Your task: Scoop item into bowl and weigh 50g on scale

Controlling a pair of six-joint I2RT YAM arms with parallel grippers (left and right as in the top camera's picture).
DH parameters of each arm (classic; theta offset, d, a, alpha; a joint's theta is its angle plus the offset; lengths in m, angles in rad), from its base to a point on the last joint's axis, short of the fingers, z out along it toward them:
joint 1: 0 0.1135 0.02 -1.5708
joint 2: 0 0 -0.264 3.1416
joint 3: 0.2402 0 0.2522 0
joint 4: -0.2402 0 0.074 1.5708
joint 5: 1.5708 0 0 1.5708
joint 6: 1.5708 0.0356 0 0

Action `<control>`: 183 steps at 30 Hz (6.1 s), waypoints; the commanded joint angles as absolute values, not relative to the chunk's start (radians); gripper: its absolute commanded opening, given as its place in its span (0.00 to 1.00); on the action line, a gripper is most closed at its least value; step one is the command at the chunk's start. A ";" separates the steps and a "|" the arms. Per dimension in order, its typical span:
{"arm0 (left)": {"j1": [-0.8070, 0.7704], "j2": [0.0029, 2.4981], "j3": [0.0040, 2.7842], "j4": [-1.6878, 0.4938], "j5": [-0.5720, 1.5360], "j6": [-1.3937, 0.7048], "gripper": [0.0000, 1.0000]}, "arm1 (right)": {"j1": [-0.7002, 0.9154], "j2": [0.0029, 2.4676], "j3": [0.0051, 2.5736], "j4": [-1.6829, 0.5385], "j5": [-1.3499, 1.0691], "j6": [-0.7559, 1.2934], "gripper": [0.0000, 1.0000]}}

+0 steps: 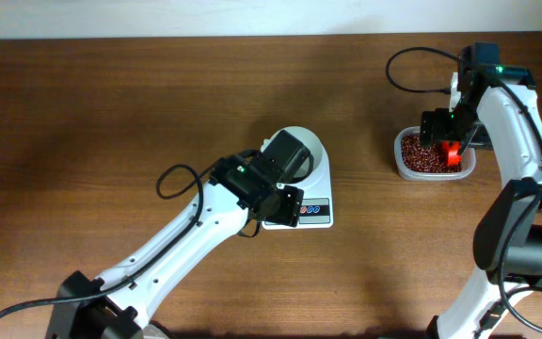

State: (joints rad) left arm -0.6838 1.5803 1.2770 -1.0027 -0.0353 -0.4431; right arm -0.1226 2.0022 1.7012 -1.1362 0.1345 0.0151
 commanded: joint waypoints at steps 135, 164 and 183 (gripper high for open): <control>-0.701 1.576 1.248 -0.992 -0.125 -0.485 0.99 | -0.119 1.999 1.703 -1.205 0.170 0.004 0.18; -0.701 1.576 1.248 -0.992 -0.125 -0.485 0.99 | -0.164 2.004 1.693 -1.140 0.165 0.004 0.15; -0.701 1.576 1.248 -0.992 -0.125 -0.485 0.99 | -0.166 2.004 1.692 -1.137 -0.080 -0.019 0.04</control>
